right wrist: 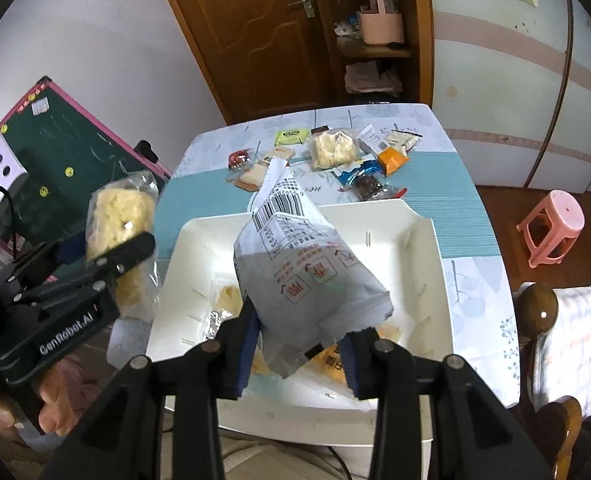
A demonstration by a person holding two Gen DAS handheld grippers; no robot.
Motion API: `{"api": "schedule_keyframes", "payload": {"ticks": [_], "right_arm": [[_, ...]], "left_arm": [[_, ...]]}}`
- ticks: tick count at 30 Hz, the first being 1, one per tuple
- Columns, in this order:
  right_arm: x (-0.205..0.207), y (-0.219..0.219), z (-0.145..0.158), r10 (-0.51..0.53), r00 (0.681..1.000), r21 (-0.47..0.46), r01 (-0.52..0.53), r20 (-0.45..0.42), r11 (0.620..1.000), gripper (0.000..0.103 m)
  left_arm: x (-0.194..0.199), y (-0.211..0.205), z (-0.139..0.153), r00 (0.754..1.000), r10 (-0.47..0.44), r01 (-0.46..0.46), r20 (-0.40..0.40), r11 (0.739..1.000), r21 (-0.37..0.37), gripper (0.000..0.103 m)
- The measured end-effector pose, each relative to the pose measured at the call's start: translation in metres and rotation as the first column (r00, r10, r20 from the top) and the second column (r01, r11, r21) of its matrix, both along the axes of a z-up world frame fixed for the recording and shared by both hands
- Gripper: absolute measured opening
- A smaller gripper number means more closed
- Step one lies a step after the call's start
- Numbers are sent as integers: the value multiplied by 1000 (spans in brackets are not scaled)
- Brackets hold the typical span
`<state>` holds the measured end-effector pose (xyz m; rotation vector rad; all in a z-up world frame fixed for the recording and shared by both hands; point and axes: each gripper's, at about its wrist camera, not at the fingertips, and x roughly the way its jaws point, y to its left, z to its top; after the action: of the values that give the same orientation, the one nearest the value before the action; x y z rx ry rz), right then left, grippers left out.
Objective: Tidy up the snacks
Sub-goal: 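Place the puffed snack bag in the tray with the left tool while the right drops the white bag, then move both tools back over the snacks on the table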
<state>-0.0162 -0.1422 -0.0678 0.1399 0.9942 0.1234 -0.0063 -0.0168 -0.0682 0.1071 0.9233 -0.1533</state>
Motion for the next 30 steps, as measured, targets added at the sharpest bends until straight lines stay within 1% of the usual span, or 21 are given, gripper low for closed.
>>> {"api": "schedule_keyframes", "payload": {"ticks": [2,3,5,7,8,9,11,12,17,30], "right_arm": [[-1,2,0,2,1000,-9,-2,-2,1000,37],[-1,3,0,1,1000,-14,-1,-2,1000,40],[-2,4,0,-3,1000,-25,3,-1,1000,41],[-2,6,-2,-1,1000,-30,1,-7,1000,43],[-2,7,-2,-2,1000,-29,1,-9,1000,48],[-2,7,-3,-5,1000,-24,5,-10,1000,58],[-3,6,-3,-21,1000,-16,20,-7,1000,62],[-3,5,-4,-27,1000,-13,27,-7,1000,63],[-4,5,-5,-42,999,-12,42,-11,999,63],[-7,6,-4,-41,999,-15,41,5,999,63]], "left_arm": [[-1,1,-4,1000,3,-3,-19,1000,-6,59],[-2,1,-6,1000,4,-4,-23,1000,-10,59],[-3,3,-6,1000,3,-4,-26,1000,-25,66],[-4,4,-5,1000,3,-3,-17,999,-33,94],[-6,4,-4,1000,4,-4,-8,999,-38,97],[-6,5,-3,1000,5,-5,-3,999,-38,98],[-6,5,-3,1000,8,-8,-2,999,-41,98],[-4,5,-4,1000,6,-7,-8,999,-45,98],[-4,8,-11,999,10,-13,-44,998,-66,98],[-7,8,-12,999,11,-13,-44,998,-61,98]]}}
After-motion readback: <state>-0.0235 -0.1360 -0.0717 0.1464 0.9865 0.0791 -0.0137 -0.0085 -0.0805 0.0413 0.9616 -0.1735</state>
